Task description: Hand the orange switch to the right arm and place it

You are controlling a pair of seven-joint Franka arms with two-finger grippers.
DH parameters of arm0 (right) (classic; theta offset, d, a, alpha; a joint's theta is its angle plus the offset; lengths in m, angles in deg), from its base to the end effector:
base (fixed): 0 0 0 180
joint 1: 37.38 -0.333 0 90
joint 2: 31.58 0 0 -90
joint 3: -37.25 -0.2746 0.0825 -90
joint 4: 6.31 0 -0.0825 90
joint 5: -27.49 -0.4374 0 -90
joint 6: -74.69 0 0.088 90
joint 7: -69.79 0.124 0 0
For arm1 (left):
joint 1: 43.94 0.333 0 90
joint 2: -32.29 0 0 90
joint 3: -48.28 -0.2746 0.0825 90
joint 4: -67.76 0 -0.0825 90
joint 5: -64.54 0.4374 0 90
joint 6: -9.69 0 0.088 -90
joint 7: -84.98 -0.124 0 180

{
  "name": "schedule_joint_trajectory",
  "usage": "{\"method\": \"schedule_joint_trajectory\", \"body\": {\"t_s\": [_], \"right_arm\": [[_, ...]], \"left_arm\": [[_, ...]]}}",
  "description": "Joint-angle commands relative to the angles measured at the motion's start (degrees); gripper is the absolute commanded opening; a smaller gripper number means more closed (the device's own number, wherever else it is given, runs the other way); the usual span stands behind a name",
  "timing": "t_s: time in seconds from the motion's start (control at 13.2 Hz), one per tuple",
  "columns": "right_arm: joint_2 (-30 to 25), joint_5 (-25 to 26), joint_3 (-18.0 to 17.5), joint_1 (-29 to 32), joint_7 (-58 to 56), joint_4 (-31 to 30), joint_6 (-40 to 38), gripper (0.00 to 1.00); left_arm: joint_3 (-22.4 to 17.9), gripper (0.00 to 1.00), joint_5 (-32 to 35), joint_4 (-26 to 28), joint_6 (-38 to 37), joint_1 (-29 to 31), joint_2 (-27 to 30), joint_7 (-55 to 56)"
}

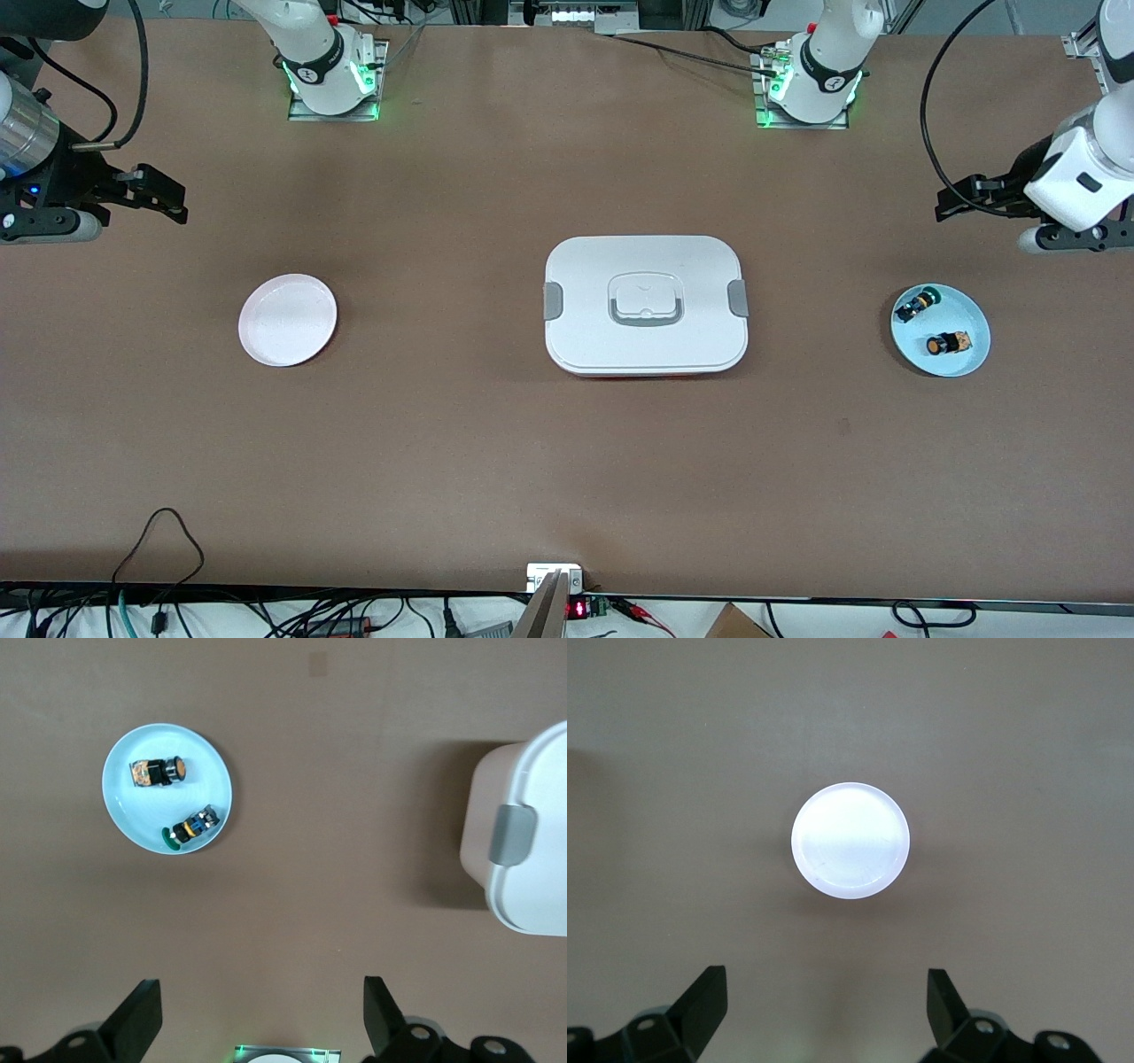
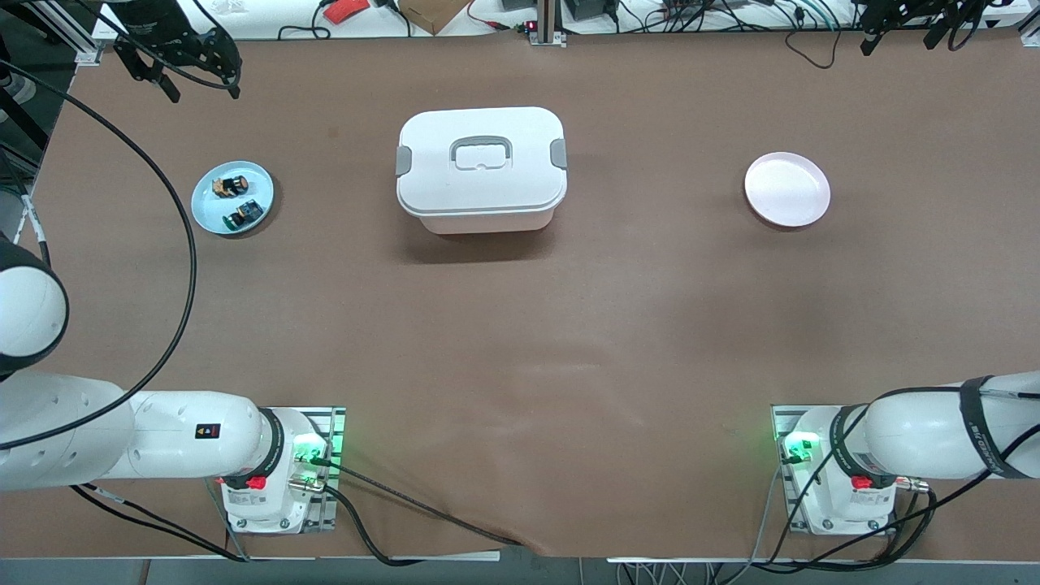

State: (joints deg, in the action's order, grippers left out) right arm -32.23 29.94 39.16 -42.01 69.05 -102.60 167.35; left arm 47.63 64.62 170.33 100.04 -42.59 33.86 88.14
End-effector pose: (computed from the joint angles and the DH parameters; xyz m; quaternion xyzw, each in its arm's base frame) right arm 0.6038 0.0235 0.5193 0.9989 0.0317 -0.0256 0.0216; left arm 0.5833 0.0206 0.4692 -0.9947 -0.0447 0.0928 0.0015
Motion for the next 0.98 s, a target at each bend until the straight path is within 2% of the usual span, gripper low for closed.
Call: {"method": "schedule_joint_trajectory", "body": {"t_s": [0.0, 0.3, 0.45, 0.53, 0.76, 0.91], "right_arm": [[0.6, -0.8, -0.2, 0.2, -0.1, 1.5, -1.2, 1.0], [0.6, -0.8, -0.2, 0.2, -0.4, 1.5, -0.7, 1.0], [0.6, -0.6, -0.2, 0.1, -0.4, 1.5, -0.6, 1.0], [0.6, -0.7, -0.2, 0.1, -0.1, 1.5, -0.6, 1.0], [0.6, -0.8, -0.2, 0.2, 0.1, 1.5, -0.6, 1.0], [0.6, -0.8, -0.2, 0.2, 0.0, 1.5, -0.5, 1.0]], "left_arm": [[1.0, 1.0, 1.2, -4.5, -3.1, 0.4, -5.2, 0.6], [0.9, 1.0, 1.1, -11.7, -5.2, 0.2, -11.1, 0.1], [0.4, 1.0, 1.4, -12.7, -4.4, 1.5, -14.2, -3.0], [0.3, 1.0, 1.8, -11.4, -2.0, 2.8, -14.7, -3.1], [0.5, 1.0, 3.3, -4.5, 11.4, 8.9, -15.0, -7.1], [0.5, 1.0, 3.3, 1.2, 23.1, 12.3, -15.5, -10.4]]}}
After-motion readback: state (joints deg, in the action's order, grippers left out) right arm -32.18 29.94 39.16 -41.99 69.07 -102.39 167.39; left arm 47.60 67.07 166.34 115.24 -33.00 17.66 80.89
